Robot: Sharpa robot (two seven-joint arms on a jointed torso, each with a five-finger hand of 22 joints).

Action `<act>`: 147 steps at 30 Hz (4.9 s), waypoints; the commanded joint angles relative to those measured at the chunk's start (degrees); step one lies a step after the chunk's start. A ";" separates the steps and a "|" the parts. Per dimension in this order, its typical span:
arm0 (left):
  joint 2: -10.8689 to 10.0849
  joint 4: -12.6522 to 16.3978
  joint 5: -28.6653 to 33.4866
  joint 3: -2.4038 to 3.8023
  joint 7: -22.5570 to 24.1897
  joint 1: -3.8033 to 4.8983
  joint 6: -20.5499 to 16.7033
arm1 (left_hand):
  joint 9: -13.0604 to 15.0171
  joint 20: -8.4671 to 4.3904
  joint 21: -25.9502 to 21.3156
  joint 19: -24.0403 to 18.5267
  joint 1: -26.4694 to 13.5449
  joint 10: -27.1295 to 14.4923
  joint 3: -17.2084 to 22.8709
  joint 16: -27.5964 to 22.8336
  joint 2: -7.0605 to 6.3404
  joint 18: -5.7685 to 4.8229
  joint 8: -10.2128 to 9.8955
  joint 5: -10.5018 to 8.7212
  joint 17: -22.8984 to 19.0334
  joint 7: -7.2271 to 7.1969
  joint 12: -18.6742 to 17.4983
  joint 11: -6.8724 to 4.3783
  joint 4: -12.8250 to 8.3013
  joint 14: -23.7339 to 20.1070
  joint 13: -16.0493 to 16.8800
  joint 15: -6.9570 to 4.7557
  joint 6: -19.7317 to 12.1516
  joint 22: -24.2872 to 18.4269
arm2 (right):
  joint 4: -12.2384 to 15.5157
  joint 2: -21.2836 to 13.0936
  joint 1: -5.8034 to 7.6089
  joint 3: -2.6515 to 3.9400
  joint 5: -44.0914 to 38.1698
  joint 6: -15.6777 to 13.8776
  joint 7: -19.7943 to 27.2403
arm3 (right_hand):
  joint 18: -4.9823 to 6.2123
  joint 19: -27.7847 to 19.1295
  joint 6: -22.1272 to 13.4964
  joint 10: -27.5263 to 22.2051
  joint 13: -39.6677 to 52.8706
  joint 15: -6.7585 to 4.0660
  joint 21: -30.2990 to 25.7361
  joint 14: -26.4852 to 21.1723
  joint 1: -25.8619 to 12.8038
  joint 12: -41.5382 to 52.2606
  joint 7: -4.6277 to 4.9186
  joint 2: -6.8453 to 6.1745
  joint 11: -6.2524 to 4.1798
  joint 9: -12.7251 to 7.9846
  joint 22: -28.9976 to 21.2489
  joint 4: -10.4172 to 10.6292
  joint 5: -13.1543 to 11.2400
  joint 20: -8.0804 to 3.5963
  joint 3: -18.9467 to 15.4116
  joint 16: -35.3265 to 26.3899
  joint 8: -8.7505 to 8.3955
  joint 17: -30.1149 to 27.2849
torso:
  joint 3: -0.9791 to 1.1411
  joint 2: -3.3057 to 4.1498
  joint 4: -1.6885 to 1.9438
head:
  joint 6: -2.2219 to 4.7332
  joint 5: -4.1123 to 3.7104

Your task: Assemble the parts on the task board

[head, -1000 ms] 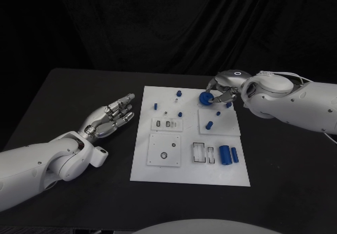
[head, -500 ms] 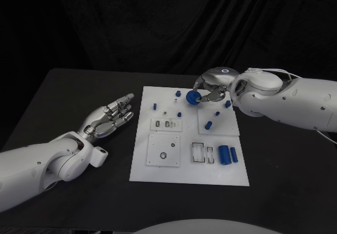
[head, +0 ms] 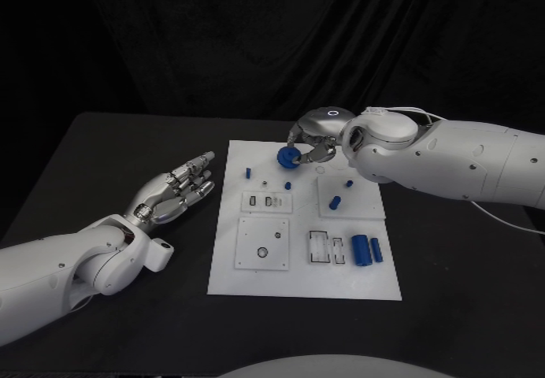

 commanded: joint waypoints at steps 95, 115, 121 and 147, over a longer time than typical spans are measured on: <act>0.03 0.34 0.50 0.03 9.18 -0.01 0.81 | -0.02 0.34 -0.34 0.06 -0.38 0.11 0.98 -0.21 -0.55 -0.37 -0.04 0.06 -0.05 0.25 0.13 0.13 -0.02 -0.02 -0.02 0.46 0.02 -0.05 | 8.65 -23.92 -0.73 -0.38 -1.88 -0.21 0.49 | 0.47 1.69 -6.33 5.96 15.05 1.64 -3.68 5.48 -4.33 0.15 0.93 -2.98 2.21 -1.46 12.14 3.13 0.15 1.56 -0.25 -0.53 -7.79 14.17 | 0.02 -0.05 -0.22 | -0.78 0.84; 0.13 0.20 0.50 0.03 9.10 -0.02 1.12 | -0.04 0.36 -0.34 0.06 -0.42 0.07 1.09 -0.21 -0.54 -0.38 -0.06 -0.04 -0.05 0.24 0.12 0.18 0.00 -0.02 -0.03 0.50 -0.09 -0.05 | 6.27 -21.95 -2.79 -0.38 -1.90 -0.69 -0.83 | 0.60 1.45 -3.81 5.96 15.05 1.54 -4.24 5.24 -1.30 0.15 1.08 -4.22 2.33 -0.71 12.08 3.95 0.20 1.45 -0.30 -1.04 -6.57 13.54 | 0.01 -0.12 -0.17 | -1.22 1.00; 0.12 0.17 0.50 0.03 9.05 -0.02 1.23 | -0.04 0.36 -0.34 0.06 -0.42 0.07 1.09 -0.21 -0.54 -0.38 -0.06 -0.04 -0.05 0.24 0.12 0.18 0.00 -0.02 -0.03 0.50 -0.09 -0.05 | 5.39 -21.24 -3.14 -0.38 -1.90 -0.62 -1.14 | 0.65 1.34 -4.14 5.96 15.05 1.55 -4.46 5.13 -0.70 0.15 1.13 -4.54 2.36 -0.70 12.02 3.92 0.19 1.44 -0.38 -1.25 -6.69 13.27 | -0.01 -0.12 -0.20 | -1.29 1.02; 0.21 0.05 0.50 0.03 8.96 -0.05 1.70 | -0.06 0.43 -0.34 0.06 -0.44 0.17 1.31 -0.21 -0.51 -0.43 -0.09 -0.10 -0.05 0.16 0.15 0.42 -0.01 -0.02 0.00 0.64 -0.22 -0.05 | 3.28 -19.04 -3.96 -0.37 -1.92 -0.33 -1.17 | 0.75 1.17 -1.59 5.96 15.05 1.27 -5.07 4.94 2.38 0.15 0.71 -4.26 2.08 2.72 11.99 3.78 0.14 1.21 -0.64 -1.70 -3.62 12.77 | -0.03 -0.13 -0.14 | -1.51 1.11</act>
